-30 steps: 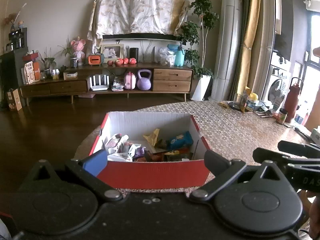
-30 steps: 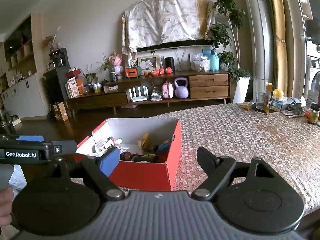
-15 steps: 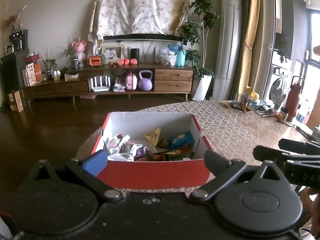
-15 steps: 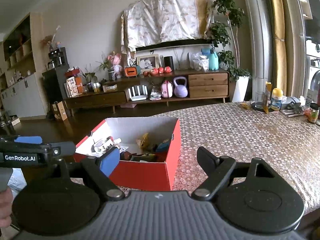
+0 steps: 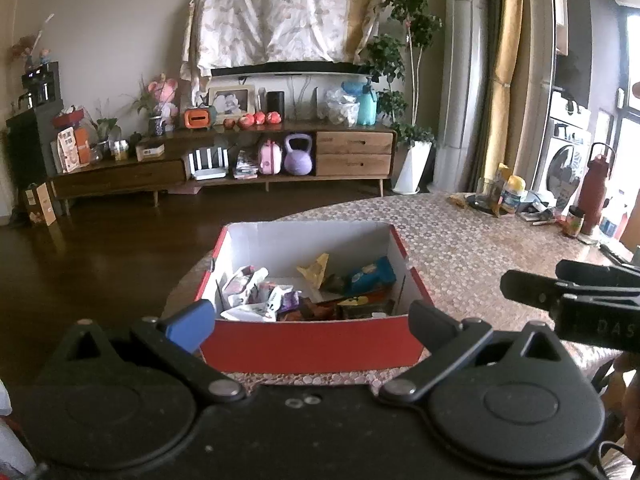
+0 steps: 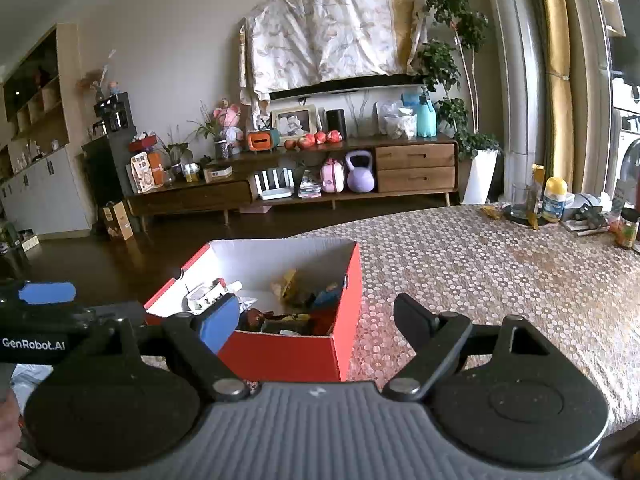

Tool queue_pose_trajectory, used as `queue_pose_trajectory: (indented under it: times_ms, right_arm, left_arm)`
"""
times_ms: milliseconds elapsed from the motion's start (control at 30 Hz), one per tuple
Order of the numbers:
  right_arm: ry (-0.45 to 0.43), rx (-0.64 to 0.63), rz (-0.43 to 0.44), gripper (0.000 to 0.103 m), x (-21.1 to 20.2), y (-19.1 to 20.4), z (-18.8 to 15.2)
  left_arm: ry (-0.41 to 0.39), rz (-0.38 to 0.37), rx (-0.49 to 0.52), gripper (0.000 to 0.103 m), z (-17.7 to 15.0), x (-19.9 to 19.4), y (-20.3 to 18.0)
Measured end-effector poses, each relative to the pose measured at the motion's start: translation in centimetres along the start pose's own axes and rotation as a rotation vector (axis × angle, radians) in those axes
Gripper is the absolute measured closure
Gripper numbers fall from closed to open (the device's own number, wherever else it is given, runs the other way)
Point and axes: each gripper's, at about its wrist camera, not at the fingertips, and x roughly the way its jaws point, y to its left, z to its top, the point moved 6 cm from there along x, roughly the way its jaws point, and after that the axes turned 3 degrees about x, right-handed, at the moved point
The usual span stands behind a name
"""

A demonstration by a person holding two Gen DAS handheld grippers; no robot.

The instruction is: Organize snacks

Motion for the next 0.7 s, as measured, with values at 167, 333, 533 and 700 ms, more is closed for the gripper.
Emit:
queue_pose_trajectory:
  times_ms: [167,333,533,700]
  right_arm:
    - [-0.002,0.003,0.008,0.018,0.1,0.1,0.6]
    - [0.015,-0.003,0.008,0.018,0.5,0.3,1.0]
    - [0.026,-0.009,0.021,0.018,0.7,0.4,1.5]
    - [0.051,-0.017,0.024,0.018,1.0,0.7,1.6]
  left_arm:
    - [0.012,0.009,-0.009,0.0,0.6,-0.3,0.4]
    - [0.03,0.014,-0.021,0.0,0.9,-0.4,0.6]
    - [0.04,0.023,-0.036,0.0,1.2,-0.5,0.9]
    - [0.035,0.03,-0.045,0.0,1.7,-0.7,1.1]
